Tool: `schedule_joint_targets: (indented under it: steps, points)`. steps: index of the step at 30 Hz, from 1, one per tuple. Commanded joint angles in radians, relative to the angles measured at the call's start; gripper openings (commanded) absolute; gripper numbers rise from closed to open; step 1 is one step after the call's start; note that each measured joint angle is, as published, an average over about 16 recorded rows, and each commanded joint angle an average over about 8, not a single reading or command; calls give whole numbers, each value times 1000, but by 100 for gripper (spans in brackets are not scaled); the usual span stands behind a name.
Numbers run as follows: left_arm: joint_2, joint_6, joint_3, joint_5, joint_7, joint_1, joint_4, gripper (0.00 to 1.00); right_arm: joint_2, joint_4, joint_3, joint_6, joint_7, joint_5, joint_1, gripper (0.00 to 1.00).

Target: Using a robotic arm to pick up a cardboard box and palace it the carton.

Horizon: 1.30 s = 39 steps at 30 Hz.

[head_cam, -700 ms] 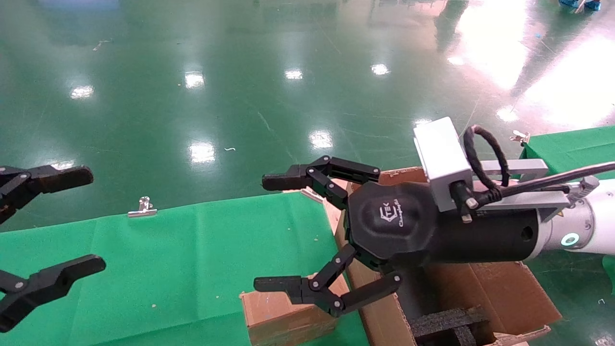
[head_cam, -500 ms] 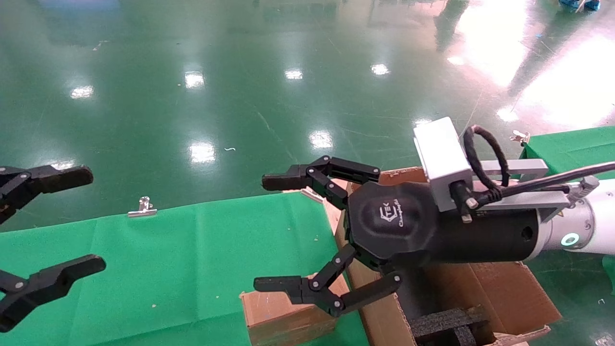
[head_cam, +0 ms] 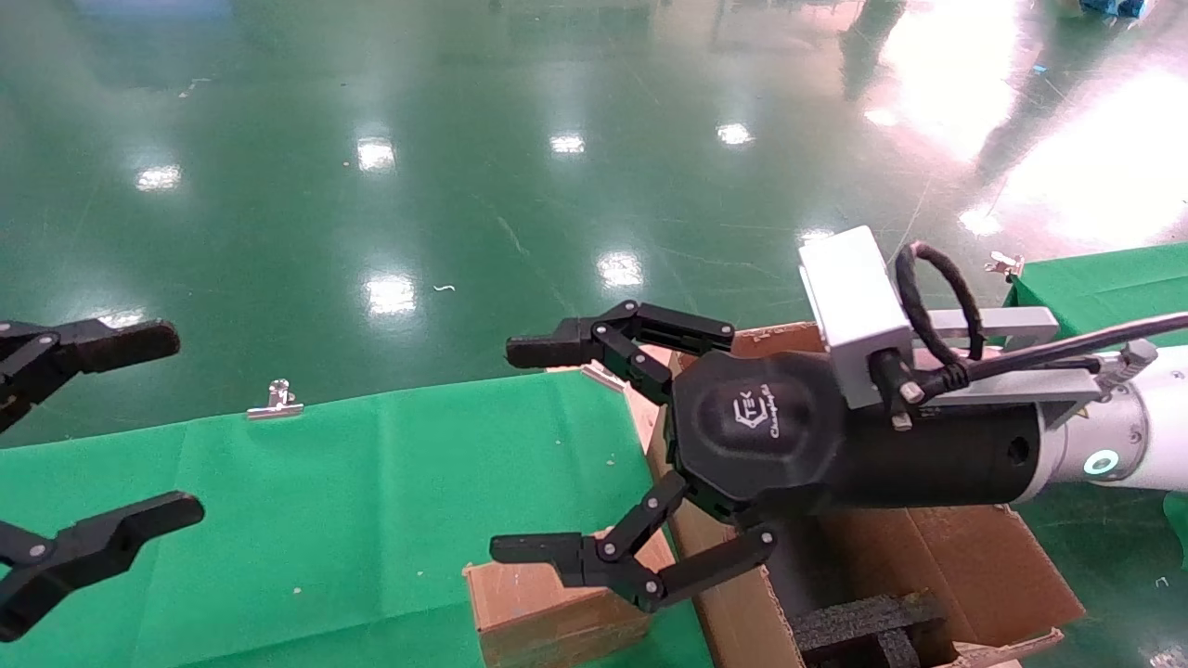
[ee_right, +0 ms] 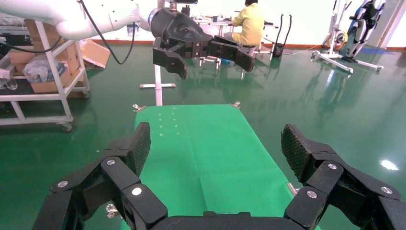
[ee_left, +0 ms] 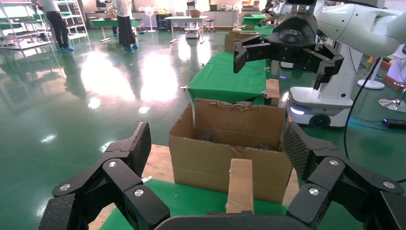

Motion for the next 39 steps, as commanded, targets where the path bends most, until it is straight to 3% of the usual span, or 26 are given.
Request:
schedule_joint_targets:
  steps: [1, 10, 17, 25, 39]
  points:
    - [0, 0, 0, 0, 0, 0, 0, 0, 0, 0, 0, 0, 0, 0, 0, 100]
    - [0, 0, 0, 0, 0, 0, 0, 0, 0, -2, -6, 9, 1, -20, 5, 100]
    - [0, 0, 0, 0, 0, 0, 0, 0, -3, -10, -61, -8, 30, -131, 63, 100]
    - [0, 0, 0, 0, 0, 0, 0, 0, -39, -59, -184, -80, 68, -316, 207, 100]
    - [0, 0, 0, 0, 0, 0, 0, 0, -190, -162, -499, -95, 38, -545, 460, 100]
